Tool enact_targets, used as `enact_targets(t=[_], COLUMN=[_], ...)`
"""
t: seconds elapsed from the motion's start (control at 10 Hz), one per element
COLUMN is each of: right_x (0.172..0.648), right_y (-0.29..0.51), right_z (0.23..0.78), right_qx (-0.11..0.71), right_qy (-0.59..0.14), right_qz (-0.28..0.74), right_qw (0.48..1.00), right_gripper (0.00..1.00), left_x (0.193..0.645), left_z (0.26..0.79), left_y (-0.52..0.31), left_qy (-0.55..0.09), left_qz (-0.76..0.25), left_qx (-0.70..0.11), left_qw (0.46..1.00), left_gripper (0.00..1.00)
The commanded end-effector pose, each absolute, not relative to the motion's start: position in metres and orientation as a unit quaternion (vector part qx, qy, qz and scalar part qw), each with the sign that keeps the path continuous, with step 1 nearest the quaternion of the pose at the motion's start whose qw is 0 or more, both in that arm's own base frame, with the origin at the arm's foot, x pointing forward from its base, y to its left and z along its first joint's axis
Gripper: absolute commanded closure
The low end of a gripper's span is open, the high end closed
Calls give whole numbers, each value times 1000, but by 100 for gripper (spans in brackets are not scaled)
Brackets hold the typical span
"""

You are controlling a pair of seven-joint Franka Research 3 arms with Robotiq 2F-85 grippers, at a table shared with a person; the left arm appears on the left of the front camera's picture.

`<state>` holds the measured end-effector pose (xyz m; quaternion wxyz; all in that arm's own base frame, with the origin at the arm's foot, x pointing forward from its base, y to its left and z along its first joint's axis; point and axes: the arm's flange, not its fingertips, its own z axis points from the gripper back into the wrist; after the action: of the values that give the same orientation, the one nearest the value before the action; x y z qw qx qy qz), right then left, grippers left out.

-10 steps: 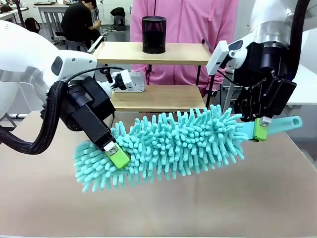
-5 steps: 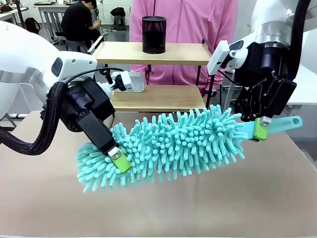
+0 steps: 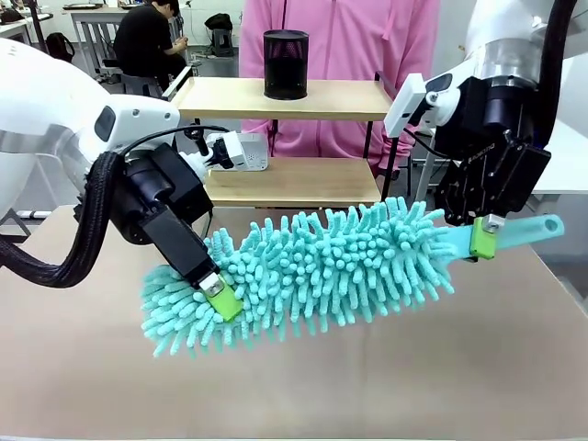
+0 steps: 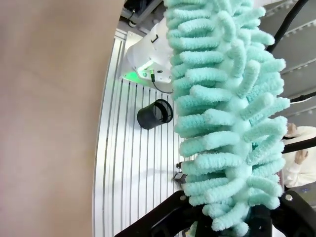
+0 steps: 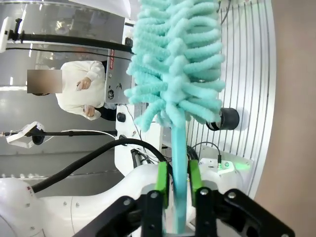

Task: Clean the shelf.
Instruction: Hand the Duster back to the human.

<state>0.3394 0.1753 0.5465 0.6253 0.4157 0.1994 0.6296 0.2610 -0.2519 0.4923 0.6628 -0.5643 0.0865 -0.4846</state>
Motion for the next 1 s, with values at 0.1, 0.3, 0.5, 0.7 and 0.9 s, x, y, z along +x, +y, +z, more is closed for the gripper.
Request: enact_targets(t=[0.1,0.3,0.5,0.7,0.9], right_x=[340,349,351,337,312], right_y=[142,93,27,-31,-69], right_z=[559,571,568,550,525], right_qx=[459,505,533,525,507], right_qy=[122,14,-99,-129,-108], right_qz=[589,511,305,86,-80], right_qw=[654,695,783,837,851], right_gripper=[0,7,0,0,0], left_x=[258,261,264,271,277], left_z=[493,499,510,517,519], left_y=[-231,-212,-182,-148,-121], left_qy=[119,97,68,35,6], left_qz=[-495,-489,-483,-456,-429], left_qx=[-565,-568,-586,-604,-619], left_qw=[650,654,647,652,658], left_gripper=[100,100,100,100,100])
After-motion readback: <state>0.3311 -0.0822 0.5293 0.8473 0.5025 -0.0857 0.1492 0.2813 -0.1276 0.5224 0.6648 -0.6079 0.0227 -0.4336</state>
